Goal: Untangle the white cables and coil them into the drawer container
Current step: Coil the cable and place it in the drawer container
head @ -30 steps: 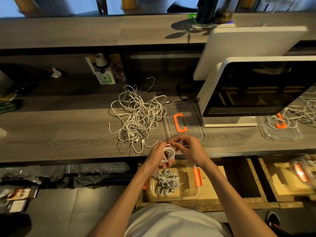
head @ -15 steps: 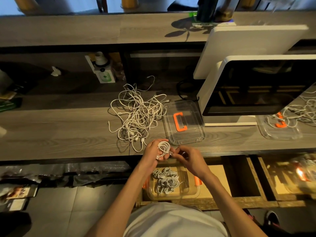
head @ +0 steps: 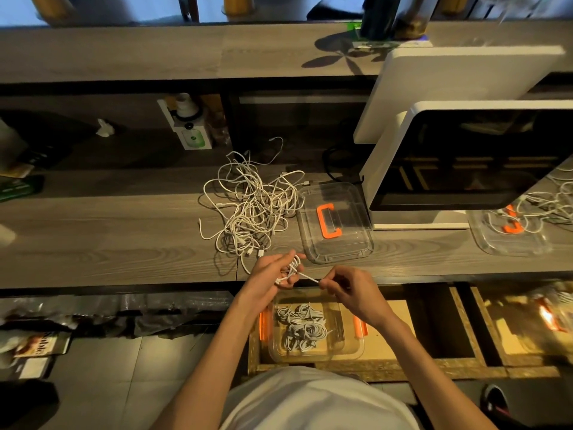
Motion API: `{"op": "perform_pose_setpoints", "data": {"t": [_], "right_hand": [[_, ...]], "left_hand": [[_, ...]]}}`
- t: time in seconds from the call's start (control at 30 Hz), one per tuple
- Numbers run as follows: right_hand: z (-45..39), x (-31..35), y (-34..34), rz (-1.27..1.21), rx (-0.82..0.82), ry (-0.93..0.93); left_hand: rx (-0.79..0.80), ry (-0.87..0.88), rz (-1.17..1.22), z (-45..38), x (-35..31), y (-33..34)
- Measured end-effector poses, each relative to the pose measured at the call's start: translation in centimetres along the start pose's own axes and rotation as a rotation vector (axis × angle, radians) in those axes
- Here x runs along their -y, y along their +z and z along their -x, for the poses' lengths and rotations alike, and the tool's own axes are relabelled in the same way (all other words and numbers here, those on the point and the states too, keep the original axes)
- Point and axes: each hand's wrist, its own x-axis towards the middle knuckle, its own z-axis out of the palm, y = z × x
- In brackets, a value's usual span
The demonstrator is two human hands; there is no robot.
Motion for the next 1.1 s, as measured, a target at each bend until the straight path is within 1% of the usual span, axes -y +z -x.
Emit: {"op": "perform_pose_setpoints", "data": {"t": [0.1,0.2,0.27,0.37,0.43,0.6,0.73,0.83,0.93,1.03,1.1], "right_hand": [[0.0,0.8,-0.7,0.008,0.020,-0.035],[-0.2,2.1,-1.7,-0.017,0.116,-0.097],[-0.6,2.9,-2.5,0.014,0.169,-0.155],[-1.8,3.4,-3.5,0.141,0.216,-0.238],[-2.5,4.0,-3.9,0.201,0.208,-0.288],[-3.3,5.4,-3.9,0.222,0.156,-0.416],[-3.4,4.9,-3.8,0.259,0.130,-0.435],[-3.1,4.5,-4.2,0.278,0.099,-0.436],[-2.7,5.2,-3.7,0.258,0.112,-0.472],[-2.9,5.7,-3.0,0.248,0.129,-0.509],[-3.2,5.7,-3.0,0.242,0.117,-0.508]], "left_hand": [[-0.035,0.042,-0.086,-0.1,0.2,0.2],[-0.097,0.052,-0.187,-0.2,0.4,0.8],[-0.075,0.025,-0.224,-0.2,0.3,1.1],[-0.024,-0.014,-0.226,-0.4,0.1,1.3],[0.000,-0.025,-0.217,-0.4,0.1,1.5],[0.017,-0.067,-0.203,0.0,-0.5,1.9],[-0.053,-0.094,-0.212,-0.4,-0.5,0.8],[-0.052,-0.076,-0.203,0.1,-1.0,0.4],[-0.055,-0.075,-0.296,-0.3,-0.7,0.6],[-0.061,-0.116,-0.384,-0.1,-0.6,1.3],[-0.041,-0.178,-0.343,0.1,-0.9,1.7]]}}
